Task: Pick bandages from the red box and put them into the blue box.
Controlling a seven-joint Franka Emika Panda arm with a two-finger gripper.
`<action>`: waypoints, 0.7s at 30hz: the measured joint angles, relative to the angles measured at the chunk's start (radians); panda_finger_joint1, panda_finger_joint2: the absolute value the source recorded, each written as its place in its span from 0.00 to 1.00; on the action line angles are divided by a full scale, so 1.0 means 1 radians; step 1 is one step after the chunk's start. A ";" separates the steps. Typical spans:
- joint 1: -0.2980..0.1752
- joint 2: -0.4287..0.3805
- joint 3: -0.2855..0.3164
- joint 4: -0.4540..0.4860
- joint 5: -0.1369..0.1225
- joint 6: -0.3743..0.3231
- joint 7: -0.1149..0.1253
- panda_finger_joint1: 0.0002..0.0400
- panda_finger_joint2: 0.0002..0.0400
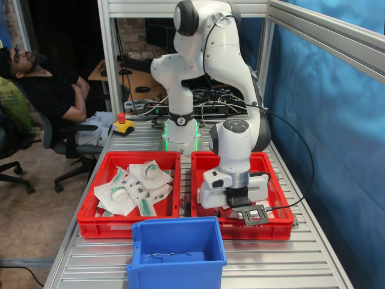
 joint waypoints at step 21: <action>0.010 0.009 0.002 0.016 0.000 0.000 0.000 0.85 0.85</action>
